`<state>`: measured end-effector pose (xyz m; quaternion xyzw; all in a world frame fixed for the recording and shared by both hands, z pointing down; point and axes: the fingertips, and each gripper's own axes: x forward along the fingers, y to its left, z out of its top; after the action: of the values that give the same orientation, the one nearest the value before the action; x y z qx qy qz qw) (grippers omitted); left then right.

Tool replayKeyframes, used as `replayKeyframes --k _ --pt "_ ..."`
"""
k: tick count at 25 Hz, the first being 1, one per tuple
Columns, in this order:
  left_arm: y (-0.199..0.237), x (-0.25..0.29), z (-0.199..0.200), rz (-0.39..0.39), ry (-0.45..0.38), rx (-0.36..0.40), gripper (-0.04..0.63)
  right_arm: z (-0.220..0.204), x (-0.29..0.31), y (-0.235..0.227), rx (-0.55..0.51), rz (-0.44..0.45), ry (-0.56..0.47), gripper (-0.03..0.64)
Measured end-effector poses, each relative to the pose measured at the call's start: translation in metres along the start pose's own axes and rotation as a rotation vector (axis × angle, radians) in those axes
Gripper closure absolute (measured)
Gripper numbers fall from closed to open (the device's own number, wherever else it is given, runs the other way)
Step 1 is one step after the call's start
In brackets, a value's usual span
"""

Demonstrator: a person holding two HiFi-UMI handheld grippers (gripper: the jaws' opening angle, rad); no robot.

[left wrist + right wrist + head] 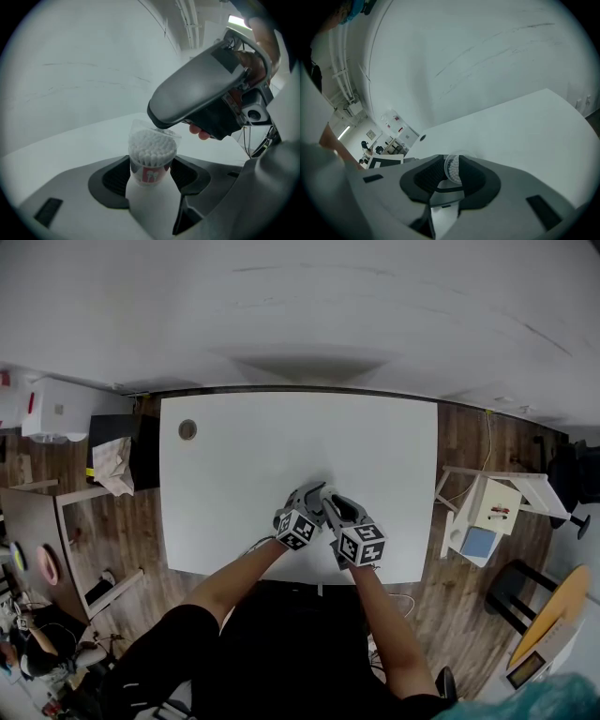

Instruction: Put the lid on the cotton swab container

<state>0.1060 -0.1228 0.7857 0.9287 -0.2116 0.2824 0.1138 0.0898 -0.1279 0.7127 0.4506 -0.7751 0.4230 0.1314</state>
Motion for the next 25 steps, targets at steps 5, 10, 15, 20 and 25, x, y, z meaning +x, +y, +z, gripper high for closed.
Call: replayKeyframes --k 5,10,15,20,25 --pt "0.0 0.0 0.0 -0.003 -0.001 0.002 0.322 -0.001 0.006 -0.002 -0.089 -0.019 0.028 0.508" --pt "0.0 0.0 0.0 -0.003 0.0 0.002 0.322 -0.001 0.009 -0.004 -0.215 -0.087 0.059 0.543" --pt "0.0 0.0 0.0 -0.003 0.0 0.003 0.322 -0.004 0.012 0.0 -0.319 -0.088 0.108 0.541" --pt "0.001 0.0 0.0 -0.003 0.002 0.004 0.322 -0.006 0.015 0.001 -0.469 -0.136 0.106 0.54" --pt "-0.001 -0.001 0.0 -0.051 0.003 -0.019 0.322 -0.007 0.013 0.001 -0.439 -0.156 0.063 0.538"
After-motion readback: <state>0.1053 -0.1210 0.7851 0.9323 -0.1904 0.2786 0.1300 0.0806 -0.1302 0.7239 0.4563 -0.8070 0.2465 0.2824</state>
